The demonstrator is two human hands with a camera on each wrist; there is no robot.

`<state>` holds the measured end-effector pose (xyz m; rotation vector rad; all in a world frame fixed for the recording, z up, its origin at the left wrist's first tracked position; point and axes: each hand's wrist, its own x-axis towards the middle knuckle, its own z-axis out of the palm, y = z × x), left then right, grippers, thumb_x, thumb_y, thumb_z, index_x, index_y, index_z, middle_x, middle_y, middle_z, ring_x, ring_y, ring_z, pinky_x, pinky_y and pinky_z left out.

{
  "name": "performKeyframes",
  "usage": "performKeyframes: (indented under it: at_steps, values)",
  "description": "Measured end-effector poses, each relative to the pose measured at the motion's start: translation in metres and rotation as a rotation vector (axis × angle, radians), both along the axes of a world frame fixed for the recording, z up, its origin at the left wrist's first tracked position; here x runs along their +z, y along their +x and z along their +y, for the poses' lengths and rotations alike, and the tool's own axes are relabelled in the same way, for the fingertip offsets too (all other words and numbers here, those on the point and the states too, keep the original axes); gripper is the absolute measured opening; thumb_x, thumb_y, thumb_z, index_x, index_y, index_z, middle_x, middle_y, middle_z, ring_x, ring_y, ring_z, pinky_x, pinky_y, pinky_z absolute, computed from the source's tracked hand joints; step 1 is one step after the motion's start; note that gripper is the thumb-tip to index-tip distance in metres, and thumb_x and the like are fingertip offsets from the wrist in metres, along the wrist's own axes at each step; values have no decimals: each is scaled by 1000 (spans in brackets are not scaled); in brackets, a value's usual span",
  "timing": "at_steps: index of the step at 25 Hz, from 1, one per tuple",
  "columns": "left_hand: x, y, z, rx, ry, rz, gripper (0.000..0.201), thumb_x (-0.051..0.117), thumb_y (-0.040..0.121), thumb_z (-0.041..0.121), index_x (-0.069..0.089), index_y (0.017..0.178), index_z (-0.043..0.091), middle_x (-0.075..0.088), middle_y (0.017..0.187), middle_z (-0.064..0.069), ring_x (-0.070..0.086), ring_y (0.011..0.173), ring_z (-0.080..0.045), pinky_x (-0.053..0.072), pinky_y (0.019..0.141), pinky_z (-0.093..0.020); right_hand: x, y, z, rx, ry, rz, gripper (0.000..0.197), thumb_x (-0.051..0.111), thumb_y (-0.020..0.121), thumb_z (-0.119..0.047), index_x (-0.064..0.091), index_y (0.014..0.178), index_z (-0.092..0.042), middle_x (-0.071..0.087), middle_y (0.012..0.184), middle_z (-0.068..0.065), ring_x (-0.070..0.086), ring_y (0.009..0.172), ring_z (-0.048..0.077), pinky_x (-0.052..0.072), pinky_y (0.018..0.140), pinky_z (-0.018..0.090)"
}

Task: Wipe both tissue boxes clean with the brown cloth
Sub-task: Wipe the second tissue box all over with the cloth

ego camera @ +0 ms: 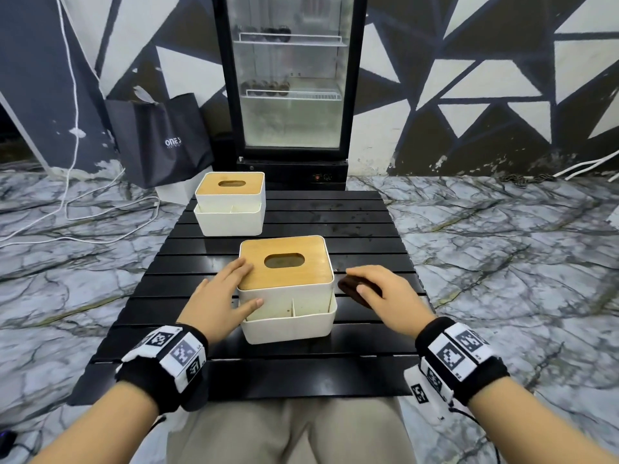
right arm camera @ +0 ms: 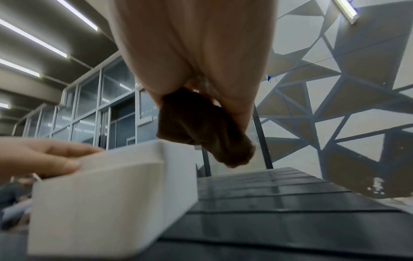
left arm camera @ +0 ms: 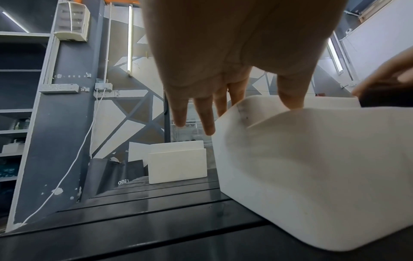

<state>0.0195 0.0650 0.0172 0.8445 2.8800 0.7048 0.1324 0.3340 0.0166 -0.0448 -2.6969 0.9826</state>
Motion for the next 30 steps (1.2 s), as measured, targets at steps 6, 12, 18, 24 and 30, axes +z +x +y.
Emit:
performKeyframes:
  at_steps: [6, 12, 18, 24, 30]
  values:
    - [-4, 6, 3, -12, 13, -32, 76, 59, 86, 46, 24, 148, 21, 13, 158, 8, 29, 140, -15, 23, 115, -39, -47, 4, 12, 40, 275, -374, 41, 48, 92, -19, 43, 133, -22, 48, 134, 3, 42, 121, 27, 26, 107, 31]
    - [-4, 6, 2, -7, -65, -40, 80, 57, 85, 51, 17, 149, 23, 6, 159, 9, 38, 134, -23, 26, 114, -40, -56, 11, 7, 58, 343, -436, 47, 48, 92, -20, 36, 138, -22, 36, 142, 1, 37, 122, 27, 22, 108, 29]
    - [-8, 6, 3, -28, -43, -32, 86, 59, 83, 53, 16, 150, 20, 3, 159, 7, 31, 139, -18, 28, 113, -40, -56, 13, 6, 31, 342, -476, 49, 48, 91, -23, 34, 138, -26, 33, 144, -2, 33, 125, 26, 29, 108, 37]
    - [4, 2, -8, -91, -140, 9, 113, 31, 51, 84, 22, 148, 25, 14, 157, 8, 31, 138, -15, 27, 114, -37, -20, 8, -8, -19, 265, -264, 54, 54, 87, -31, 32, 137, -32, 32, 145, -7, 31, 131, 19, 30, 108, 40]
    - [8, 11, -24, -162, -54, 131, 79, 51, 57, 71, 58, 122, 25, 52, 126, 10, 51, 116, -12, 38, 98, -27, 2, 0, -42, 123, 248, -127, 59, 57, 87, -27, 29, 140, -26, 25, 149, -7, 25, 135, 13, 25, 112, 33]
